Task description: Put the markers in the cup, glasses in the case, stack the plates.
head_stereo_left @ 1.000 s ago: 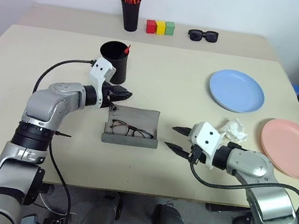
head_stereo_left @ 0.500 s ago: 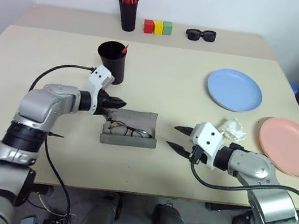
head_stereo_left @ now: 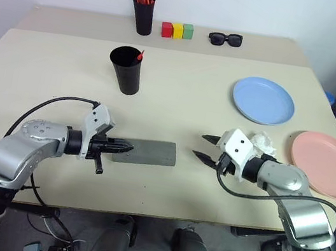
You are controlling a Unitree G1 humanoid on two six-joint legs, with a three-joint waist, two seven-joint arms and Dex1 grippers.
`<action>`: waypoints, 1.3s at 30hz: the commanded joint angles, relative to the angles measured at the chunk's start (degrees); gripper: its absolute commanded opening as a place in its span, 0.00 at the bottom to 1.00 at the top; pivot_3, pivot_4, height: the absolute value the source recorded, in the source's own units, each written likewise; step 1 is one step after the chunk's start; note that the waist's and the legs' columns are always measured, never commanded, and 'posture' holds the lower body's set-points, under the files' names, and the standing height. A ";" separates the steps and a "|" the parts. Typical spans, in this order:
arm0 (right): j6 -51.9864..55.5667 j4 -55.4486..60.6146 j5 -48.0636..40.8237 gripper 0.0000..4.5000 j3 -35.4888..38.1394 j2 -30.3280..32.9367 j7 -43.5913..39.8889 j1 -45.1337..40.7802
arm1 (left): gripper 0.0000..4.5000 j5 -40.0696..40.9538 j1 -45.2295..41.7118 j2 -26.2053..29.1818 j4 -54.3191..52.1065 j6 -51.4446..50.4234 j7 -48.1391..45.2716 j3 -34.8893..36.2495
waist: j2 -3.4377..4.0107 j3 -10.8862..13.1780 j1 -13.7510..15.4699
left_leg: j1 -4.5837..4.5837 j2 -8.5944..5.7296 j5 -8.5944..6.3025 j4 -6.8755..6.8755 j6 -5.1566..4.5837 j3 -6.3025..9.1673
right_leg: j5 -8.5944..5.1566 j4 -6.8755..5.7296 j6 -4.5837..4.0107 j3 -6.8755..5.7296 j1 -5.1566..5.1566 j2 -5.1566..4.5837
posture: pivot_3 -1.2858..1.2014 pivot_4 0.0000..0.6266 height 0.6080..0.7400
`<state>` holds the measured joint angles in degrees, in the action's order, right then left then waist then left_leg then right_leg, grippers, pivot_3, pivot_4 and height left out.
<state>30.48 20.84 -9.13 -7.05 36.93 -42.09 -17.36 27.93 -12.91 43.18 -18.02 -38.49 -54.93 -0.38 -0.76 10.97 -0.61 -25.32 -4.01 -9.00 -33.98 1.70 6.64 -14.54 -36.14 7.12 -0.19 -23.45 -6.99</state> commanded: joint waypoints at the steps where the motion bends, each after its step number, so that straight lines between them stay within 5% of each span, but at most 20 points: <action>1: 0.16 -6.18 3.71 0.53 1.38 -0.42 4.60 -4.85 | 0.01 0.66 0.08 -2.72 -0.44 5.20 1.66 3.67 | -0.01 0.00 0.10 | 0.00 0.00 0.00 -0.02 0.00 0.00 | 0.01 0.00 -0.01 0.00 0.00 0.00 | 0.52 0.24 1.00; 9: -11.74 -35.32 18.81 0.53 -3.05 0.46 16.00 -18.95 | 0.01 6.21 1.53 -8.67 -6.21 7.13 1.53 3.89 | 0.00 0.00 -0.16 | -0.01 -0.12 0.02 -0.01 0.00 -0.24 | 0.03 0.01 0.03 -0.01 0.01 0.03 | 0.52 0.24 1.00; 19: -25.73 -63.02 25.82 0.53 -6.82 -1.85 19.81 -30.18 | 0.01 7.87 2.68 -10.65 -11.38 7.23 2.60 1.00 | 0.00 0.00 -0.45 | 0.02 -0.13 0.04 -0.03 0.00 -0.27 | 0.12 -0.01 0.17 0.00 0.05 0.10 | 0.52 0.24 1.00; 23: -29.31 -67.43 26.74 0.23 -7.09 -2.06 19.77 -31.67 | 0.00 7.47 3.49 -10.67 -12.32 7.65 3.33 0.18 | 0.00 0.00 -0.48 | 0.05 -0.13 0.04 -0.03 0.00 -0.27 | 0.13 -0.02 0.18 0.01 0.07 0.12 | 0.52 0.24 1.00; 25: -30.29 -68.26 26.97 0.01 -6.93 -2.00 19.63 -31.92 | 0.00 7.59 3.50 -10.71 -12.40 7.74 3.66 0.09 | 0.00 0.00 -0.37 | 0.05 -0.14 0.05 -0.03 0.00 -0.26 | 0.12 -0.01 0.17 0.01 0.08 0.13 | 0.52 0.24 1.00; 31: -31.12 -61.65 27.03 0.00 -5.53 -0.35 19.44 -29.35 | 0.00 6.50 3.43 -11.54 -11.01 10.57 4.14 -0.39 | 0.01 0.01 -0.44 | 0.05 -0.14 0.05 -0.03 0.01 -0.25 | 0.12 -0.02 0.17 0.02 0.08 0.13 | 0.52 0.24 1.00; 39: -20.92 -29.28 22.51 0.00 5.25 8.12 14.14 -15.41 | 0.00 4.25 1.50 -13.66 -8.50 15.24 1.92 -4.34 | 0.06 0.01 0.15 | 0.04 -0.14 0.04 -0.05 0.00 -0.23 | 0.12 0.00 0.18 0.02 0.10 0.13 | 0.52 0.24 1.00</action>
<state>6.83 -15.95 15.37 -6.75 43.04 -26.70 -33.97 32.72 -10.47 29.77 -26.02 -24.53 -52.40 -3.87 -0.69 10.98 -0.46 -25.29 -4.15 -8.96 -34.05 1.70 6.40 -14.42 -36.14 7.29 -0.17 -23.35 -6.86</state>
